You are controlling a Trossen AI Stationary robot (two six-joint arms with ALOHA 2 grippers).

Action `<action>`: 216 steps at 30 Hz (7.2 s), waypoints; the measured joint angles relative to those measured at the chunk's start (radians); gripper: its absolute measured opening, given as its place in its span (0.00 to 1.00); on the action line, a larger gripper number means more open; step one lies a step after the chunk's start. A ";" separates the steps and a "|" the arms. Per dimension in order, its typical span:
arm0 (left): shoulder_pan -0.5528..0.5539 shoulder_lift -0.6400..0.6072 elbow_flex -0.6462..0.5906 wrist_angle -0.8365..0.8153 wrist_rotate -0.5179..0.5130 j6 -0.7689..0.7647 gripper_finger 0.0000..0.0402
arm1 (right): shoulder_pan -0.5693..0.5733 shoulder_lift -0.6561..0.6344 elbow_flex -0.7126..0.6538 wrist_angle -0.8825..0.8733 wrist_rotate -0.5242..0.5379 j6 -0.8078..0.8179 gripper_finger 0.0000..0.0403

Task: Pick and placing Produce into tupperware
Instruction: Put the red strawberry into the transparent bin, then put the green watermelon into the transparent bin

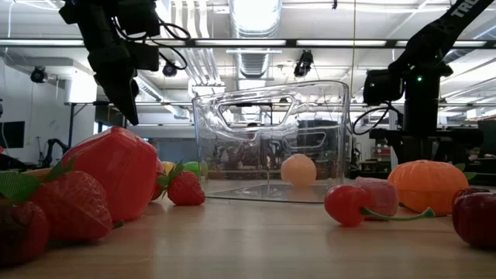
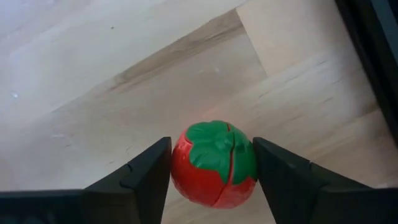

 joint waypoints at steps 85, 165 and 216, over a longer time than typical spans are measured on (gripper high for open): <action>0.001 0.014 -0.027 0.028 -0.010 0.026 0.85 | 0.842 0.234 0.239 -0.192 -0.229 0.105 0.81; 0.001 0.015 -0.024 0.069 -0.018 0.026 0.85 | 0.774 0.255 0.861 -0.247 0.180 -0.312 0.75; 0.178 0.383 0.017 0.063 -0.013 -0.307 0.85 | 0.730 0.143 0.872 -0.546 0.342 -0.254 0.77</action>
